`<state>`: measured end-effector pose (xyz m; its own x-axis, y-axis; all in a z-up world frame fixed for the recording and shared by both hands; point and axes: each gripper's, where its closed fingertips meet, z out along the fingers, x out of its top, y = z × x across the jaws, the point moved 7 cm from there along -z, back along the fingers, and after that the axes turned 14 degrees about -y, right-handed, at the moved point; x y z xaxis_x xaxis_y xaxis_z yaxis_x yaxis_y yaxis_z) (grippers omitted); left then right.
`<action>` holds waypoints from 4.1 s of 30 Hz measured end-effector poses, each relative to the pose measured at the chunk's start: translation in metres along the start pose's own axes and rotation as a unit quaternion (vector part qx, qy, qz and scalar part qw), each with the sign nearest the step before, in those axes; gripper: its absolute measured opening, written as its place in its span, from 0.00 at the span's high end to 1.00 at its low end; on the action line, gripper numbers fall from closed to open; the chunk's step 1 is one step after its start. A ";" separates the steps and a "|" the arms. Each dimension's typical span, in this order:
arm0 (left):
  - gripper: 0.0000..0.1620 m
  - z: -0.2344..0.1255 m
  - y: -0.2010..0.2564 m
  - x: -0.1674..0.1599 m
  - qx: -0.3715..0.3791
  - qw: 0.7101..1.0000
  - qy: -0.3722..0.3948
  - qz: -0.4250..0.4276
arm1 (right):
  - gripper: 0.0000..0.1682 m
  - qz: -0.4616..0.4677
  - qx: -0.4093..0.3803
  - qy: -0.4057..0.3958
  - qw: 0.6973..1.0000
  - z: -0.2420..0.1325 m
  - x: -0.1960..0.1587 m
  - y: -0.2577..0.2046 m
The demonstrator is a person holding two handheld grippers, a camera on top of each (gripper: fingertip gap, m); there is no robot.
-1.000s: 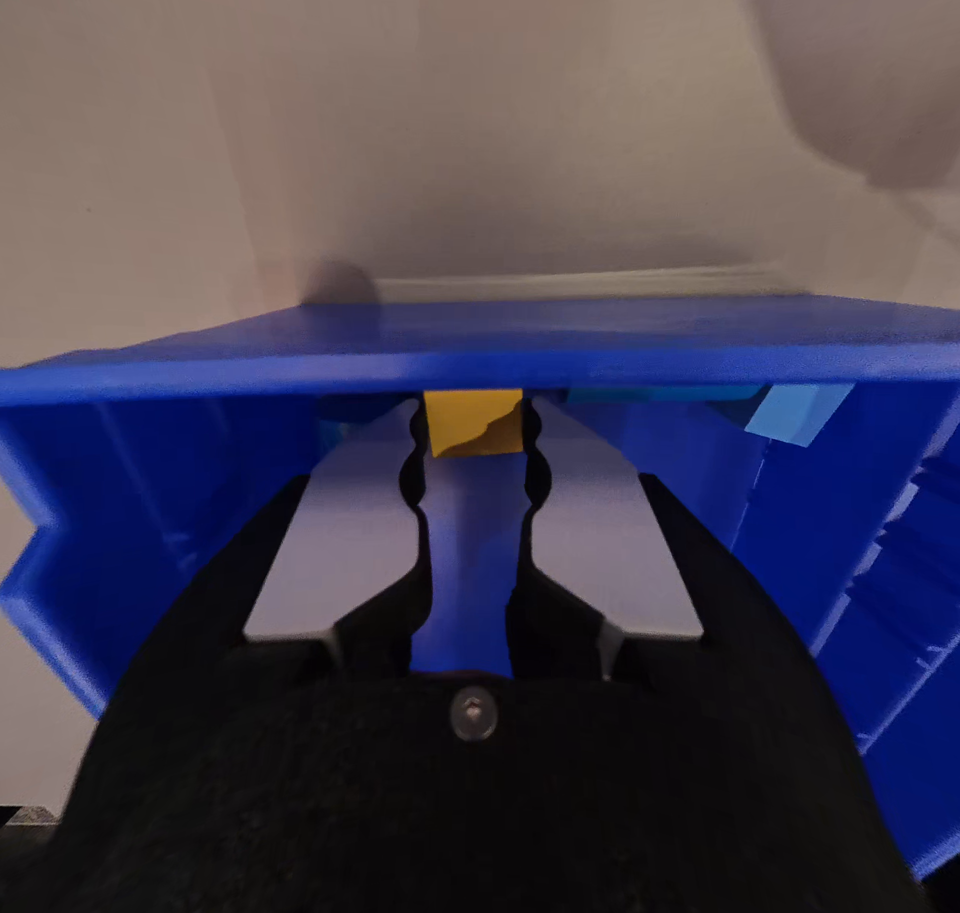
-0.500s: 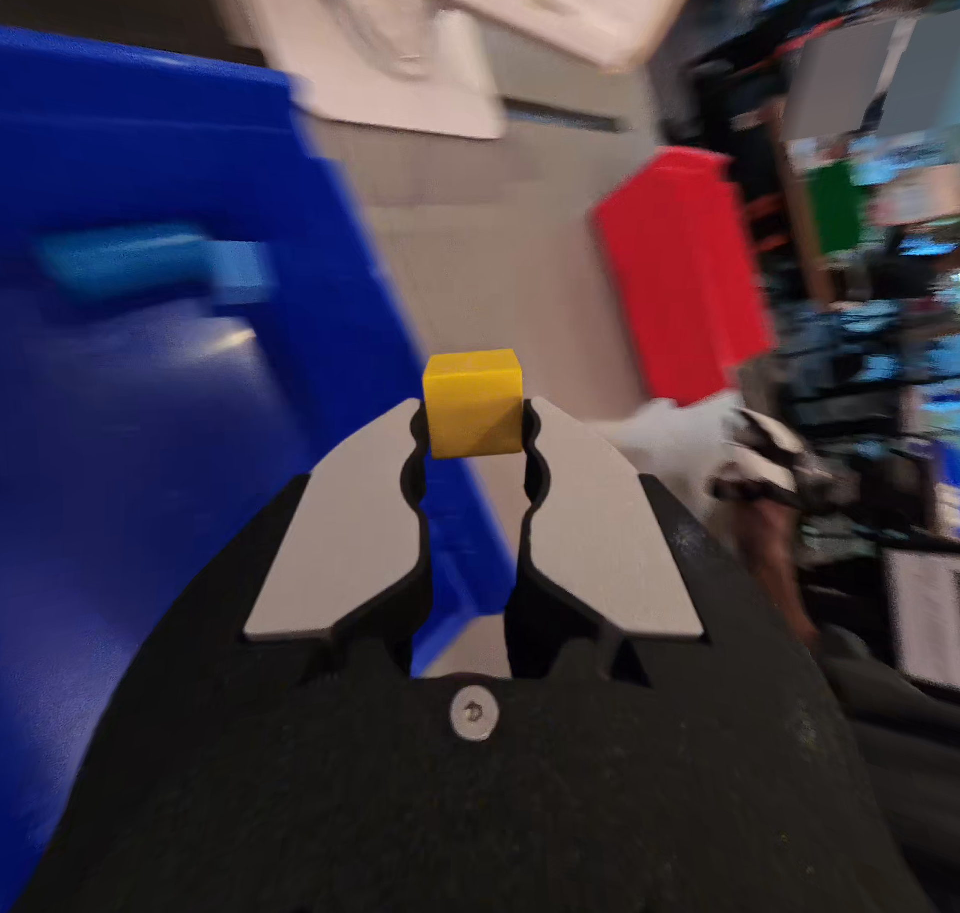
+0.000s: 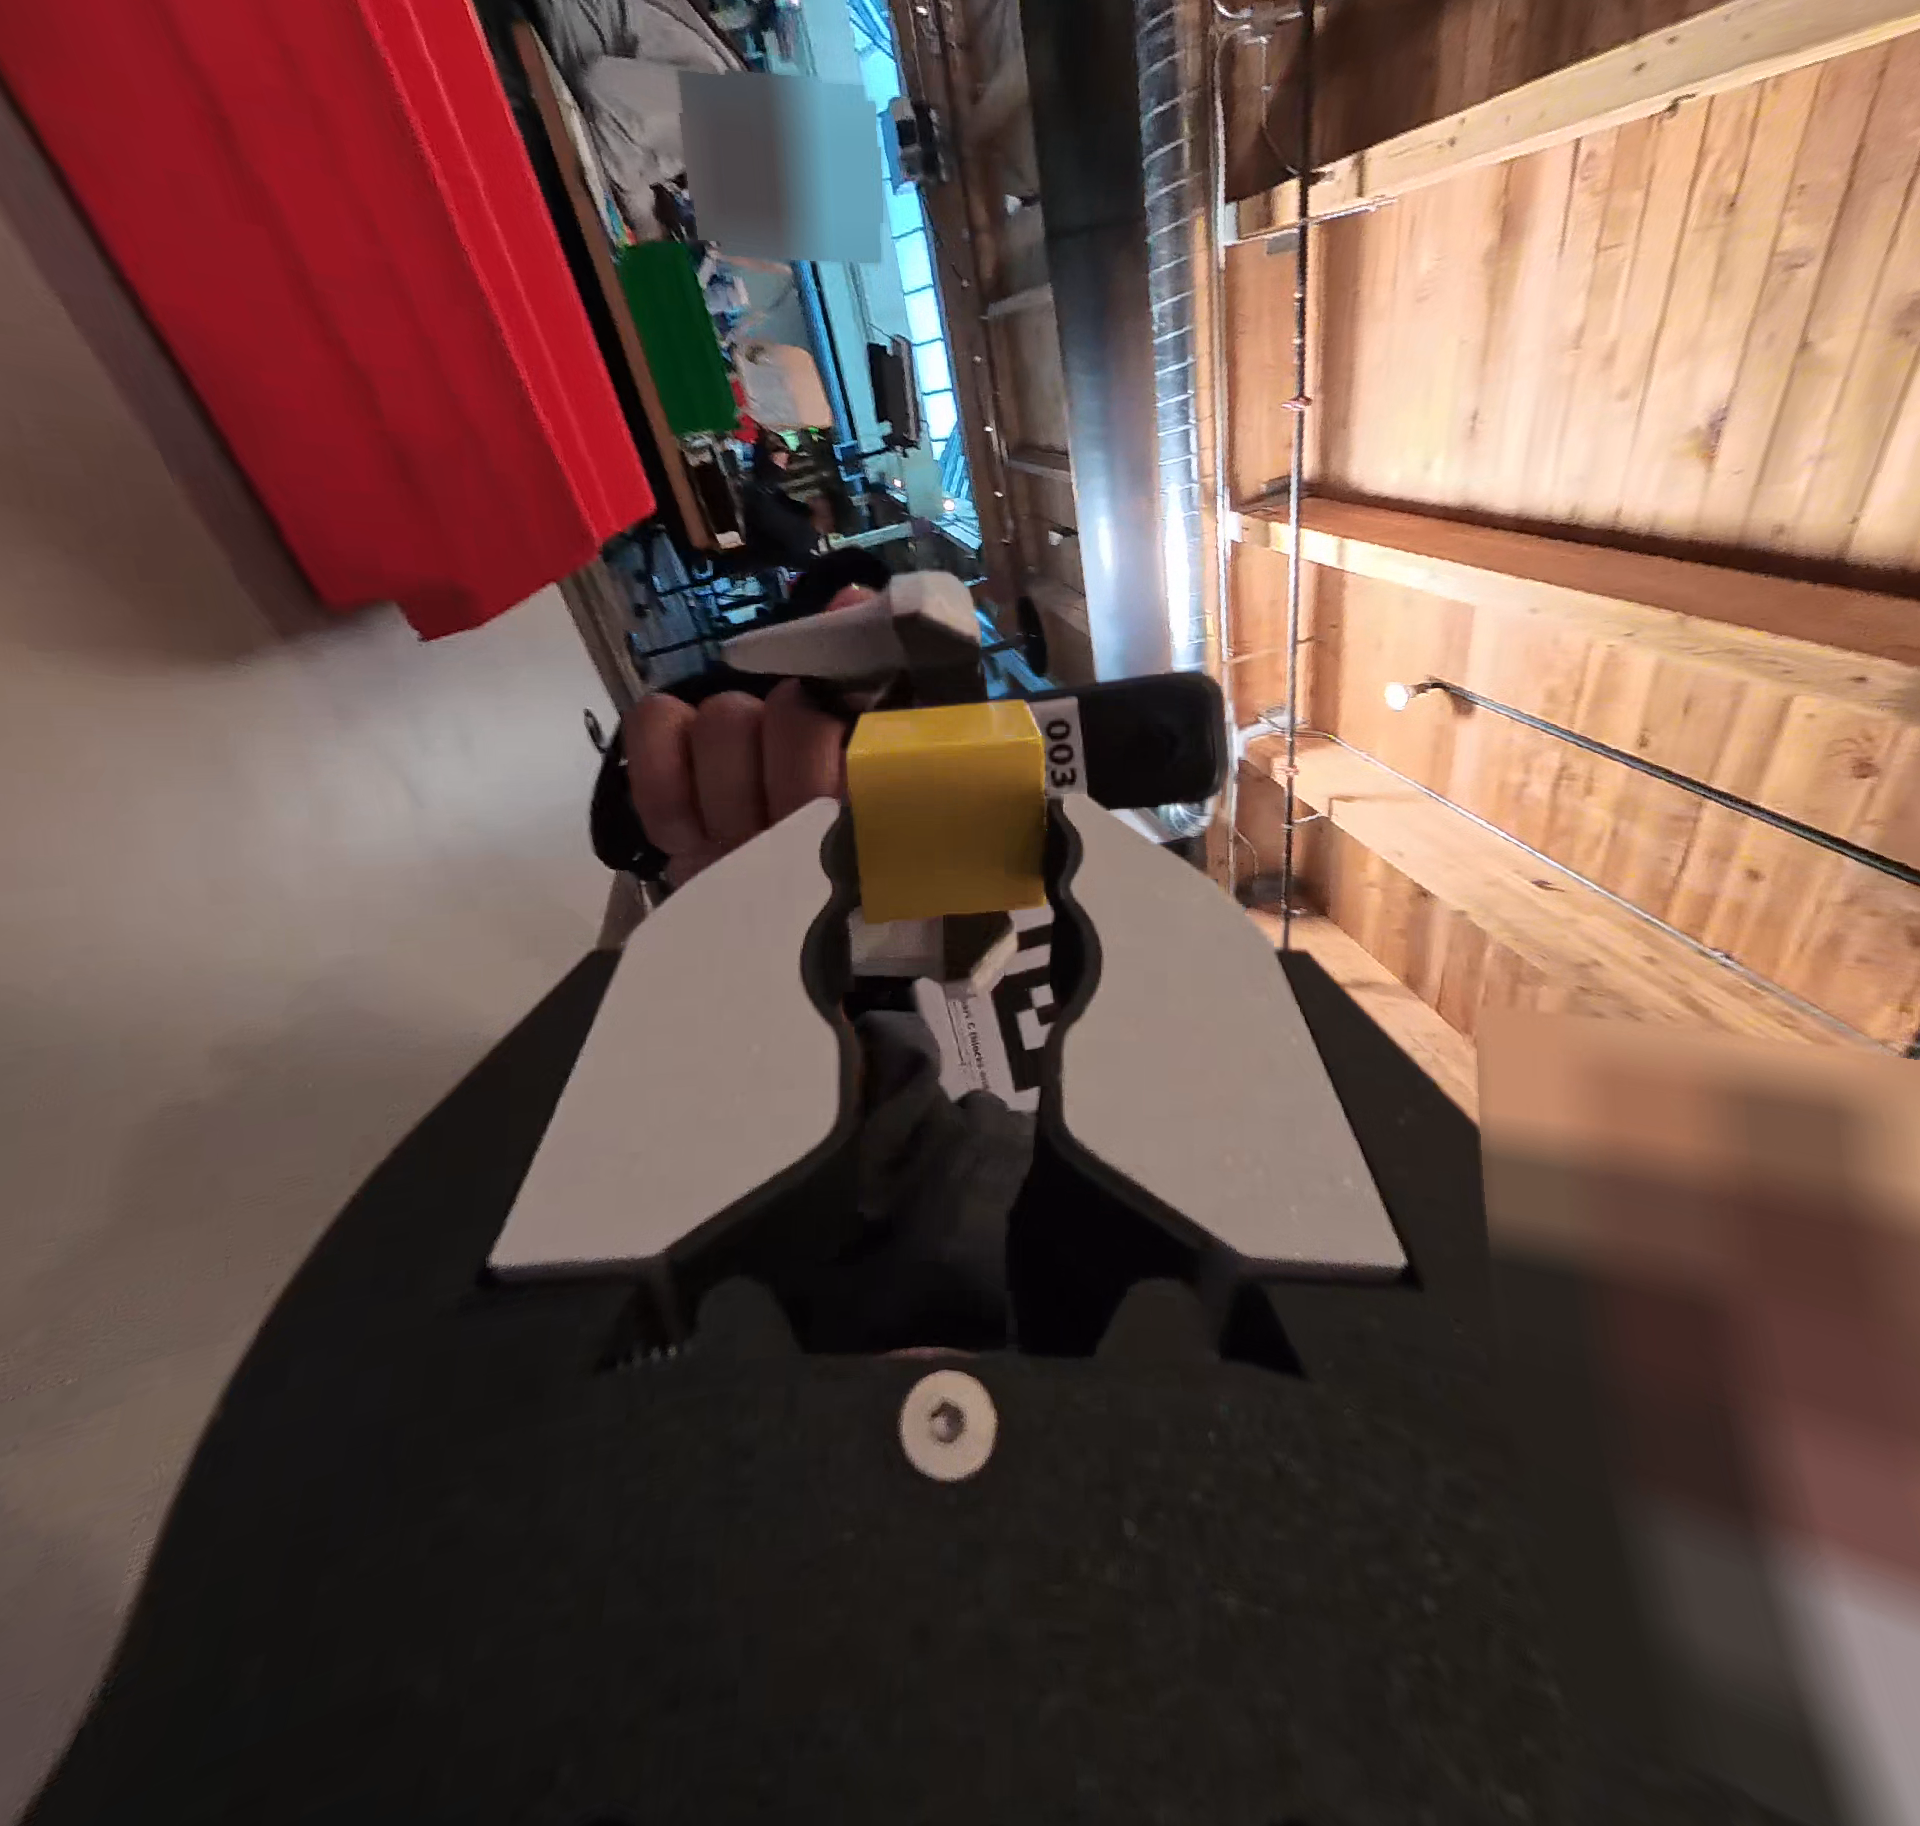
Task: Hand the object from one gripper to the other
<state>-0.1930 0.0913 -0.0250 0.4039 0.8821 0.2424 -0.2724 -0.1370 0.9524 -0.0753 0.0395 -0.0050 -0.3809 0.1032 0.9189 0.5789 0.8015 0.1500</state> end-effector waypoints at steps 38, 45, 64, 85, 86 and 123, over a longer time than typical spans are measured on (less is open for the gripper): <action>0.71 -0.008 -0.044 -0.113 0.184 0.968 -0.110 0.130 | 0.79 0.262 -0.136 -0.523 0.800 -0.072 -0.162 0.284; 0.71 -0.009 -0.042 -0.116 0.200 0.961 -0.124 0.142 | 0.79 0.270 -0.067 -0.593 0.755 -0.052 -0.197 0.285; 0.71 -0.039 -0.026 -0.097 0.296 0.935 -0.045 0.192 | 0.66 0.204 -0.287 -0.206 0.913 -0.134 -0.076 0.119; 0.69 -0.266 0.039 0.099 0.786 0.616 0.032 -0.029 | 0.66 0.186 -0.231 -0.135 0.945 -0.092 -0.130 -0.010; 0.70 -0.280 0.032 0.110 0.793 0.606 0.027 -0.053 | 0.67 0.183 -0.233 -0.135 0.946 -0.094 -0.130 -0.010; 0.80 -0.269 -0.012 0.127 0.651 0.753 0.068 0.063 | 0.65 0.078 -0.194 -0.181 0.961 -0.073 -0.137 -0.025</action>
<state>-0.3738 0.3263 -0.0559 0.3294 0.8507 0.4097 0.8225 -0.4716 0.3180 0.0151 -0.0373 -0.1080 -0.4533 0.4586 0.7644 0.8475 0.4873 0.2103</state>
